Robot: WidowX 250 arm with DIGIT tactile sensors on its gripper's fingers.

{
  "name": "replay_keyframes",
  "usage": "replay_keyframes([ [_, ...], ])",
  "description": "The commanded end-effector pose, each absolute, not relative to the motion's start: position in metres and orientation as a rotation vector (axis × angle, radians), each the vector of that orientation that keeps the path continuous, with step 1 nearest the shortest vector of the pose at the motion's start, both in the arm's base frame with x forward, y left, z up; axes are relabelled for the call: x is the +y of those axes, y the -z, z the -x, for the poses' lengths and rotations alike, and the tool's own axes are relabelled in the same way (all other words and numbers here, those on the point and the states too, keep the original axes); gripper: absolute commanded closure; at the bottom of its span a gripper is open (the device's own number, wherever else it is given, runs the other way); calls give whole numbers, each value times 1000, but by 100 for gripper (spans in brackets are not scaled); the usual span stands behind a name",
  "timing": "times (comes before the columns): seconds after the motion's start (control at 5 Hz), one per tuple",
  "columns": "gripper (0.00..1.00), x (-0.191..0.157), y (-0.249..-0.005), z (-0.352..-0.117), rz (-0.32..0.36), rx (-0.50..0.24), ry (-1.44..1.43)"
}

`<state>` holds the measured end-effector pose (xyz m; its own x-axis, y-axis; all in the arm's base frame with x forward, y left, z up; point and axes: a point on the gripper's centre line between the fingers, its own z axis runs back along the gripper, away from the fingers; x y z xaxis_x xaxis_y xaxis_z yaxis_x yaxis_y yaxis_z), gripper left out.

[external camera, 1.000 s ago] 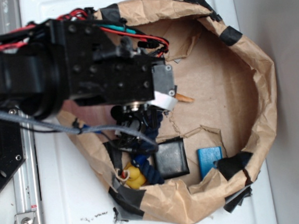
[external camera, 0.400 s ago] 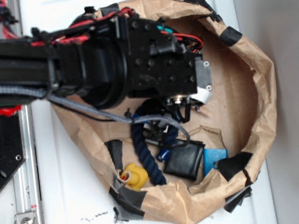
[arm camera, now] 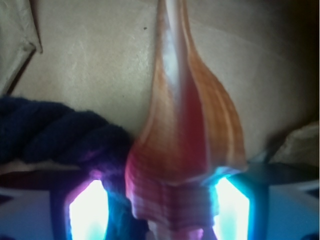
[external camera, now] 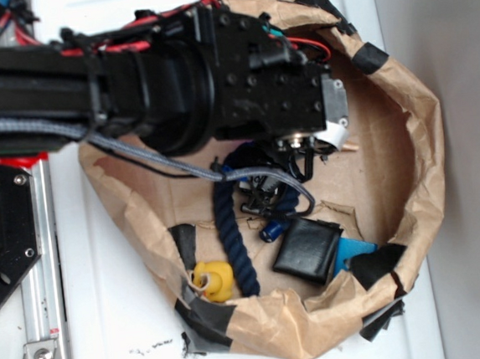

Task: Grab the shell.

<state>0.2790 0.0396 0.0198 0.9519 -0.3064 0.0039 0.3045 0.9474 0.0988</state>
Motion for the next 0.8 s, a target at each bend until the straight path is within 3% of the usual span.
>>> replay_keyframes([
  [0.0, 0, 41, -89, -266, -80, -117, 300],
  [0.4, 0, 61, -103, -259, -87, -159, 296],
  [0.6, 0, 71, -88, -262, -60, -175, 238],
])
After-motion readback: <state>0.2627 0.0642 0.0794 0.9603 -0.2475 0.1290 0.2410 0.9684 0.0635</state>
